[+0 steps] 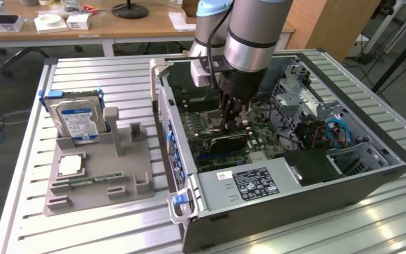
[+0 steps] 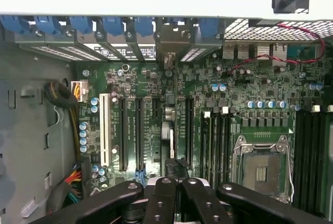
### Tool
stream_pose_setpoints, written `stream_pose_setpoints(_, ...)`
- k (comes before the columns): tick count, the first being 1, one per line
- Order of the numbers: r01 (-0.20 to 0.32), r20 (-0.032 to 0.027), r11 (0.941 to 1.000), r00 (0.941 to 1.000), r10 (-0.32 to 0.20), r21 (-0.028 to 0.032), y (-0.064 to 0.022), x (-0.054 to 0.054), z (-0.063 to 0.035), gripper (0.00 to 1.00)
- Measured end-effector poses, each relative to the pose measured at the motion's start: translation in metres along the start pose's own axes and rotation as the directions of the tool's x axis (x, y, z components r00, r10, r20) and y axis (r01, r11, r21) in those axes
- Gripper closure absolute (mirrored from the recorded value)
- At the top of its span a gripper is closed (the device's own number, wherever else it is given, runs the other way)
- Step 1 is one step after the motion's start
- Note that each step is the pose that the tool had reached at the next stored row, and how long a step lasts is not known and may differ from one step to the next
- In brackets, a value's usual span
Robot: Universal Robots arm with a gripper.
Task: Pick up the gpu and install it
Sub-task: 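Insert the gpu into the slot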
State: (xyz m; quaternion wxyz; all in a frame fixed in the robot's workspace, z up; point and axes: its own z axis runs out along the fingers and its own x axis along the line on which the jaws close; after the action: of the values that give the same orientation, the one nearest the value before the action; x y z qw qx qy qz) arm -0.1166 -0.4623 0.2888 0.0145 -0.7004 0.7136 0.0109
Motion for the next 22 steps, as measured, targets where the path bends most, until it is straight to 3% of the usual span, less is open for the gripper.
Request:
stream_pose_setpoints(9, 0.0, 0.0003, 1.0, 1.0, 0.0, 0.0002, 0.0, 0.0002, 0.0075, 0.9)
stream_pose_setpoints(22, -0.001, 0.0002, 1.0, 1.0, 0.001, 0.0001, 0.0021, -0.0028, 0.0092, 0.9)
